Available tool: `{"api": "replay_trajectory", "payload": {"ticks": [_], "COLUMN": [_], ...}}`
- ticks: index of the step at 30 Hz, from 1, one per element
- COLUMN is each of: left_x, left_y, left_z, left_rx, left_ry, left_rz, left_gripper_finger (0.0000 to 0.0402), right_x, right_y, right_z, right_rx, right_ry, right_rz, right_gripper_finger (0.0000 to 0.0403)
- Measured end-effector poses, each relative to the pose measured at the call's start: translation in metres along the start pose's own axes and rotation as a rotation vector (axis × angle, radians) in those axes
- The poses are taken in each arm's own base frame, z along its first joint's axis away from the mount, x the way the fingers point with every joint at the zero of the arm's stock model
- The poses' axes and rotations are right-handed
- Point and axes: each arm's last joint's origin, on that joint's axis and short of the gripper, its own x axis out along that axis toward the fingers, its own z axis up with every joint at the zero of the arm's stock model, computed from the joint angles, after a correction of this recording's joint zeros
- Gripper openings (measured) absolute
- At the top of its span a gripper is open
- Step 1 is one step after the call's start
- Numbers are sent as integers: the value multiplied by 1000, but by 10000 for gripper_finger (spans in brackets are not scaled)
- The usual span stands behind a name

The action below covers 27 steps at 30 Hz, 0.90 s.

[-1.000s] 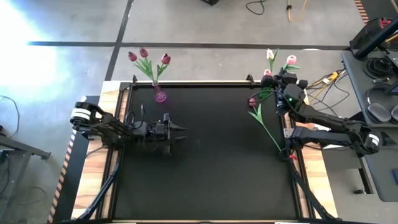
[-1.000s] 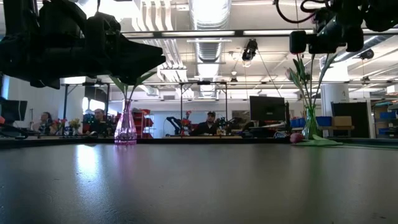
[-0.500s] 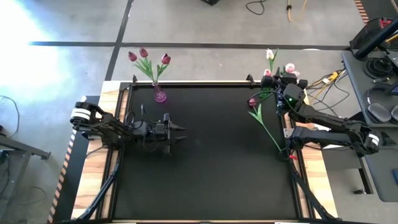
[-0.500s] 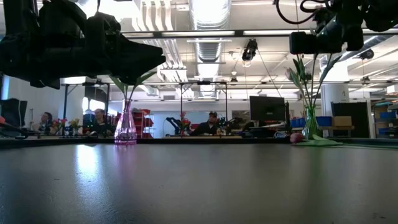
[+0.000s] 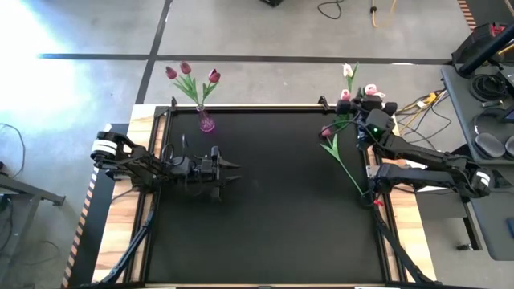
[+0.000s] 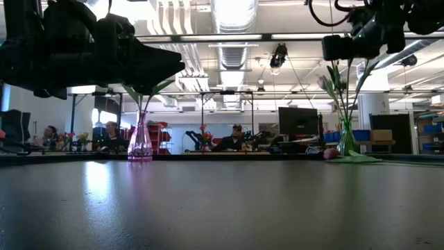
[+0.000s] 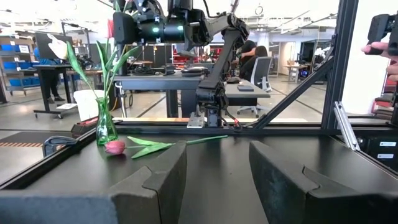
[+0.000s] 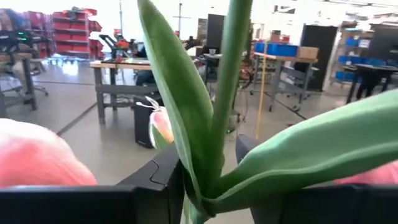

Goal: Sort flowers into vase by color
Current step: Put the pink flower into the green vase

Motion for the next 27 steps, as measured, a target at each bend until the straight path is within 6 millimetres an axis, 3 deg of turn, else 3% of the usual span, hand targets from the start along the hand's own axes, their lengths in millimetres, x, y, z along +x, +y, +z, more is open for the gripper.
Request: {"api": "replay_trajectory", "payload": {"ticks": [4,10,15,27], "left_x": [0,0,0,0], "left_y": [0,0,0,0], "left_z": [0,0,1,0], "left_rx": [0,0,0,-1], "left_ry": [0,-2,-6,-5], "left_rz": [0,0,0,0], "left_gripper_finger": [159,159,159,159], "right_x": [-1,-4,-7,-11], "right_y": [-1,2,5,-2], "right_z": [0,2,20,63], "right_rx": [-19,-30,-51,-86], "right_ry": [2,4,28,93], "right_rz": [-25,-4,35,74], "right_gripper_finger": [139,200,237,235]}}
